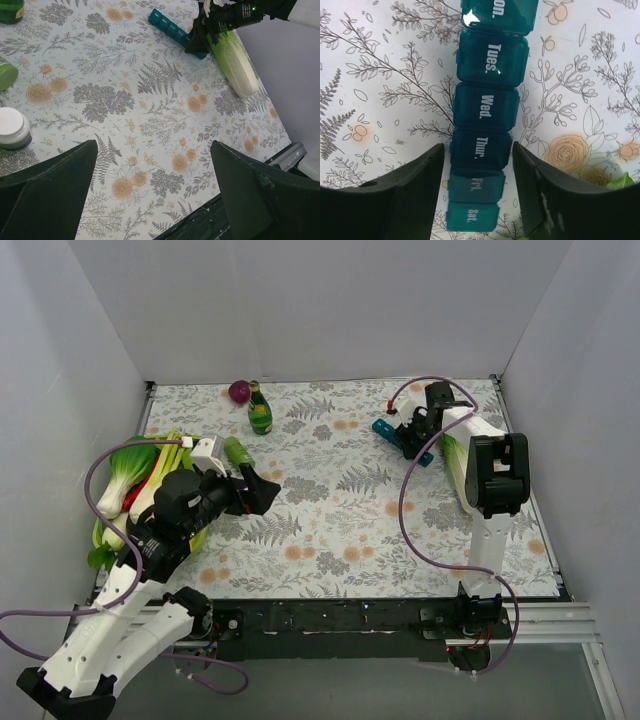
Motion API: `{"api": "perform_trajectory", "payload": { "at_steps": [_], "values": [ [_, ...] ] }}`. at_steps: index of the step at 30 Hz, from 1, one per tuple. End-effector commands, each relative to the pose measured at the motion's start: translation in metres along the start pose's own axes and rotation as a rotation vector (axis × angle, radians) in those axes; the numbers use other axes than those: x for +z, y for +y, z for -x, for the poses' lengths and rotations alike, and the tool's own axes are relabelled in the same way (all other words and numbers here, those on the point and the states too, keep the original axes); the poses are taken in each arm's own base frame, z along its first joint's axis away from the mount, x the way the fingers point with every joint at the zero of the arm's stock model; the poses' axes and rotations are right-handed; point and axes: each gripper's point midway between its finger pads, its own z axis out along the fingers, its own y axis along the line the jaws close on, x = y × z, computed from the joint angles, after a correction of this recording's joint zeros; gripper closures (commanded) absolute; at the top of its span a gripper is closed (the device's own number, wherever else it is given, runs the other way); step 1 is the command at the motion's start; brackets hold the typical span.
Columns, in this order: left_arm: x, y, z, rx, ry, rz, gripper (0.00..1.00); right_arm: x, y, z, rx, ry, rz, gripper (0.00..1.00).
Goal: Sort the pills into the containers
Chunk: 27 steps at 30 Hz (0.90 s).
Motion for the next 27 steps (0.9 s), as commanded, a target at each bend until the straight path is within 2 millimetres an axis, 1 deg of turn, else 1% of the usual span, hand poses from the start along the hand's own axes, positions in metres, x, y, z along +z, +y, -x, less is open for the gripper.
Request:
{"api": "perform_trajectory", "payload": {
  "at_steps": [1,3,4,5,7,8,9,10,11,12,13,14,15,16,17,18,19,20,21,22,23,24,25,26,27],
  "values": [
    [0.003,0.0,0.0,0.005,-0.004,-0.009,0.02,-0.002,0.007,0.012,-0.05,-0.033,0.04,0.4],
    [0.002,-0.004,-0.001,0.022,0.004,-0.03,0.02,-0.004,0.011,0.013,-0.065,-0.04,0.05,0.45],
    [0.002,-0.005,-0.002,0.034,0.007,-0.043,0.02,-0.004,0.015,0.013,-0.076,-0.045,0.06,0.51],
    [0.002,-0.008,-0.004,0.046,0.014,-0.061,0.02,-0.006,0.019,0.013,-0.101,-0.048,0.068,0.53],
    [0.002,-0.012,-0.005,0.107,0.02,-0.104,0.02,-0.007,0.027,0.014,-0.125,-0.065,0.085,0.59],
    [0.001,-0.02,-0.009,0.135,0.036,-0.155,0.02,-0.011,0.037,0.01,-0.155,-0.067,0.1,0.59],
    [0.001,-0.023,-0.012,0.16,0.043,-0.187,0.02,-0.013,0.043,0.01,-0.169,-0.075,0.109,0.6],
    [0.001,-0.026,-0.015,0.225,0.048,-0.225,0.02,-0.016,0.049,0.011,-0.187,-0.093,0.123,0.61],
    [0.0,-0.031,-0.02,0.259,0.059,-0.271,0.02,-0.021,0.065,0.005,-0.226,-0.093,0.146,0.61],
    [-0.003,-0.04,-0.031,0.291,0.086,-0.357,0.02,-0.023,0.073,0.004,-0.252,-0.098,0.154,0.61],
    [-0.004,-0.043,-0.038,0.378,0.088,-0.419,0.02,-0.025,0.084,0.001,-0.277,-0.098,0.172,0.61],
    [-0.006,-0.049,-0.045,0.428,0.085,-0.489,0.03,-0.034,0.096,0.007,-0.356,-0.117,0.175,0.61],
    [-0.015,-0.062,-0.056,0.485,0.094,-0.617,0.03,-0.031,0.118,-0.012,-0.369,-0.091,0.219,0.61],
    [-0.017,-0.06,-0.07,0.52,0.099,-0.66,0.04,-0.033,0.128,-0.017,-0.399,-0.088,0.231,0.62],
    [-0.017,-0.06,-0.072,0.59,0.07,-0.697,0.04,-0.041,0.142,-0.011,-0.455,-0.108,0.233,0.62],
    [-0.019,-0.063,-0.073,0.632,0.039,-0.733,0.04,-0.04,0.161,-0.029,-0.482,-0.091,0.273,0.62],
    [-0.019,-0.061,-0.083,0.657,0.045,-0.759,0.04,-0.042,0.172,-0.031,-0.513,-0.1,0.288,0.62],
    [-0.017,-0.059,-0.084,0.724,0.024,-0.772,0.04,-0.049,0.185,-0.028,-0.559,-0.115,0.289,0.62],
    [-0.015,-0.056,-0.088,0.744,0.027,-0.776,0.03,-0.051,0.193,-0.032,-0.58,-0.115,0.298,0.62],
    [-0.014,-0.056,-0.092,0.763,0.032,-0.792,0.03,-0.051,0.208,-0.045,-0.606,-0.105,0.334,0.63],
    [-0.009,-0.053,-0.098,0.786,0.048,-0.804,0.03,-0.055,0.22,-0.041,-0.645,-0.122,0.342,0.62],
    [-0.006,-0.051,-0.102,0.794,0.06,-0.812,0.03,-0.056,0.227,-0.042,-0.663,-0.123,0.35,0.62],
    [-0.004,-0.051,-0.106,0.797,0.07,-0.824,0.04,-0.055,0.236,-0.05,-0.678,-0.106,0.368,0.63],
    [0.002,-0.046,-0.114,0.796,0.097,-0.825,0.04,-0.057,0.248,-0.046,-0.714,-0.115,0.372,0.63],
    [0.005,-0.045,-0.118,0.824,0.095,-0.832,0.04,-0.056,0.253,-0.046,-0.726,-0.116,0.371,0.63]
  ]
}}
